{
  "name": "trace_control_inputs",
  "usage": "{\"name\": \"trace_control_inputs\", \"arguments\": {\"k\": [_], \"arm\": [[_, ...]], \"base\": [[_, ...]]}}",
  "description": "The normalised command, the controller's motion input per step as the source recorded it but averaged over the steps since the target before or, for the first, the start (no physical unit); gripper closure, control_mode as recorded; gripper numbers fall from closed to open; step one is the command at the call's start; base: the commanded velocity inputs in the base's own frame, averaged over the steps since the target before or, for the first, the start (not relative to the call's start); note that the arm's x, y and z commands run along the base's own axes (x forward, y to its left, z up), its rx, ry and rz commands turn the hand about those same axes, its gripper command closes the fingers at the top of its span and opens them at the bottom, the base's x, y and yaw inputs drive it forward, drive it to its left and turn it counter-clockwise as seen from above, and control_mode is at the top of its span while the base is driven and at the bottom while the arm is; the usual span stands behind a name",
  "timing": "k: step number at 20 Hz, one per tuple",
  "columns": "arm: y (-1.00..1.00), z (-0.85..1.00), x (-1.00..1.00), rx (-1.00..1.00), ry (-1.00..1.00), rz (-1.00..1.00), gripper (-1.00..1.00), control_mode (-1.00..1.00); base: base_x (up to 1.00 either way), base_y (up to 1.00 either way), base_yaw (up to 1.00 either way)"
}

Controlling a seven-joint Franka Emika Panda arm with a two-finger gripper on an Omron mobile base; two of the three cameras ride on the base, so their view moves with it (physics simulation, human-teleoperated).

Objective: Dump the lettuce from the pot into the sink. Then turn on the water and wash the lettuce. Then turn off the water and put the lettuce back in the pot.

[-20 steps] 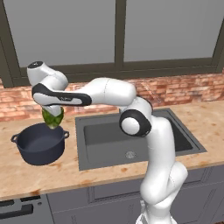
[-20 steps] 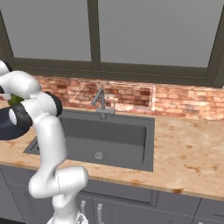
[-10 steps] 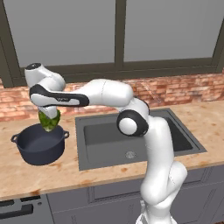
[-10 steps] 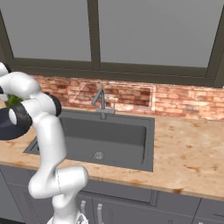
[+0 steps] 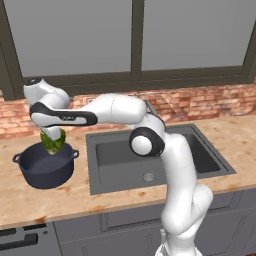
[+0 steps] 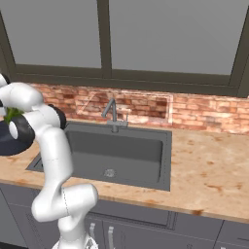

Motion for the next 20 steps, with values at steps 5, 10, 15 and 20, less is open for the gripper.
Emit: {"name": "trace_control_inputs", "arguments": {"k": [5, 10, 15, 20], "arm": [[0.0, -0.26, 0.0, 0.0, 0.01, -0.02, 1.0, -1.0], [0.0, -0.22, 0.0, 0.0, 0.01, -0.01, 1.0, -1.0], [0.0, -0.16, 0.0, 0.0, 0.0, 0.0, 1.0, -1.0], [0.03, -0.16, 0.0, 0.0, 0.0, 0.0, 1.0, -1.0]], "base": [[0.0, 0.0, 0.0], [0.0, 0.0, 0.0], [0.0, 0.0, 0.0], [0.0, 0.0, 0.0]]}}
